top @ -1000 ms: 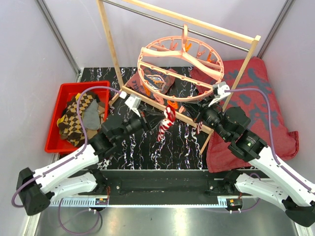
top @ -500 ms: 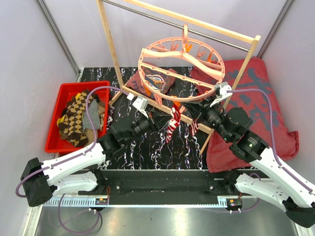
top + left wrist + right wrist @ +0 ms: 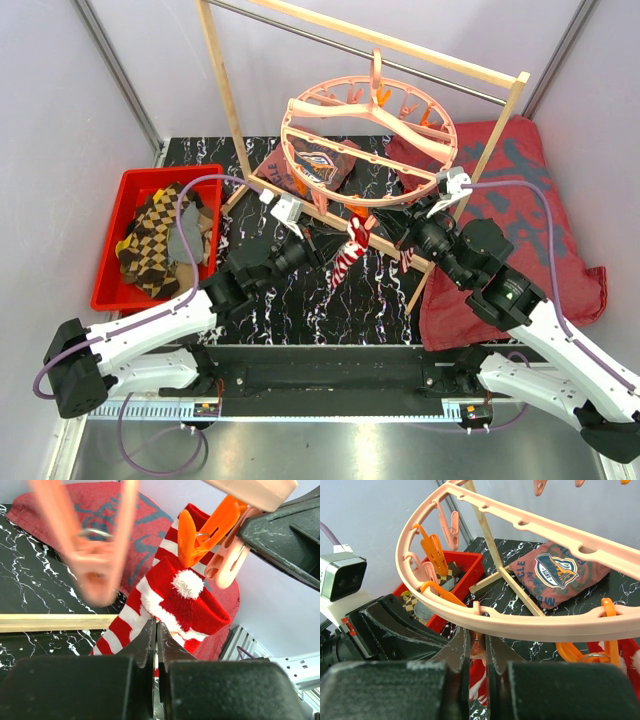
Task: Clip the socks to the hanger
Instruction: Clamp the sock onto the hanger, then open the clamp at the hanger.
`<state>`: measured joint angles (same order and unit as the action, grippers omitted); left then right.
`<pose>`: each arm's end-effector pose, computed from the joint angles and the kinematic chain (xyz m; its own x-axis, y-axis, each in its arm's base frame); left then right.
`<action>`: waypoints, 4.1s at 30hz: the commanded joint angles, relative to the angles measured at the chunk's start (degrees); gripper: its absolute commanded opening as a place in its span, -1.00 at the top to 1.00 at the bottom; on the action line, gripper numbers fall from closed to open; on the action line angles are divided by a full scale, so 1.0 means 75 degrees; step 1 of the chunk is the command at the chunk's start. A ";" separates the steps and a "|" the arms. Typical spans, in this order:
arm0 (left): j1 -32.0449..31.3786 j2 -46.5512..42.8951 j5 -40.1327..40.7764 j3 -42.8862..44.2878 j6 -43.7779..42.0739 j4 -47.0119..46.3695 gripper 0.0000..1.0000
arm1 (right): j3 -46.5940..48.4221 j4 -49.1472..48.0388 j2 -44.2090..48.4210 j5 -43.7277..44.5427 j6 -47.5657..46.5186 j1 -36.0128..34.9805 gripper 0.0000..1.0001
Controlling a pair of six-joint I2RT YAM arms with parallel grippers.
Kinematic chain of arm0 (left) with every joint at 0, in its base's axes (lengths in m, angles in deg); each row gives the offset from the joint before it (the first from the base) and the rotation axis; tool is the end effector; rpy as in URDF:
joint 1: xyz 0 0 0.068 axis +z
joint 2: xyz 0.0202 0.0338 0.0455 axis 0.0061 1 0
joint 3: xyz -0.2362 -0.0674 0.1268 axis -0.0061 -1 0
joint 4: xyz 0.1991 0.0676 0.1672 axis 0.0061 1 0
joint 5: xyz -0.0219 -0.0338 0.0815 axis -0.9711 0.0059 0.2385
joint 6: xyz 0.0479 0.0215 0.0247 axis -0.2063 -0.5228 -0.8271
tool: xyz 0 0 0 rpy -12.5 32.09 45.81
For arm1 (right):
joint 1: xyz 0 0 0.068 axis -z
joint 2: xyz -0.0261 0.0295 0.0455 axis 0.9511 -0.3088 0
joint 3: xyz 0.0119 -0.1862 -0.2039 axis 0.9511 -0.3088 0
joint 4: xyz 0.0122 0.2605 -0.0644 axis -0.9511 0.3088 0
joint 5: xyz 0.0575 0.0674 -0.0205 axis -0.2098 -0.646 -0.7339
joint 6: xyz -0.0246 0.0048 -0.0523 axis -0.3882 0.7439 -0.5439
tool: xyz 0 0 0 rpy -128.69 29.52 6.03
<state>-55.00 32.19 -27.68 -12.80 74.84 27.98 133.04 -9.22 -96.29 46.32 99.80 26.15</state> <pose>0.1513 -0.2139 0.3307 -0.3509 -0.3428 -0.8714 0.6994 0.5228 -0.4873 0.1380 0.1325 0.4136 -0.1338 0.2703 -0.9534 -0.5788 0.7596 0.2966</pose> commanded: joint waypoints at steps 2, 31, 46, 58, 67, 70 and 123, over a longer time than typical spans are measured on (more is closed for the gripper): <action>-0.0108 0.0047 0.0191 0.0479 -0.0139 -0.0380 1.00 | 0.0202 -0.0182 -0.0069 -0.0003 -0.0019 -0.0037 0.82; -0.0237 0.0329 -0.0043 0.0702 -0.0362 -0.0474 0.82 | 0.0003 -0.0159 -0.0081 0.0359 -0.0206 -0.0037 -0.17; -0.0214 0.0433 0.0262 0.0456 -0.2399 -0.1549 -0.57 | -0.0021 -0.0147 0.0013 0.0664 -0.0464 -0.0037 -0.20; 0.0594 0.0996 -0.1038 0.0257 -0.2800 -0.2406 -0.69 | 0.0003 -0.0135 -0.0023 0.0910 -0.0734 -0.0048 -0.21; 0.1216 0.1465 -0.2584 0.0140 -0.2823 -0.3203 -0.72 | 0.0026 -0.0135 -0.0070 0.1028 -0.0921 -0.0037 -0.22; 0.1520 0.1722 -0.3205 0.0163 -0.2741 -0.3531 -0.72 | 0.0026 -0.0147 -0.0058 0.1039 -0.0956 -0.0037 -0.22; 0.1029 0.1875 -0.2574 -0.0013 -0.2178 -0.5009 0.90 | 0.0870 0.1412 0.0680 -0.0529 -0.0382 -0.0048 -0.20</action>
<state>-46.33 47.58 -51.88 -13.13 61.48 -9.02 136.93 0.66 -91.38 47.65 96.09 26.15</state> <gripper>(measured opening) 0.219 0.608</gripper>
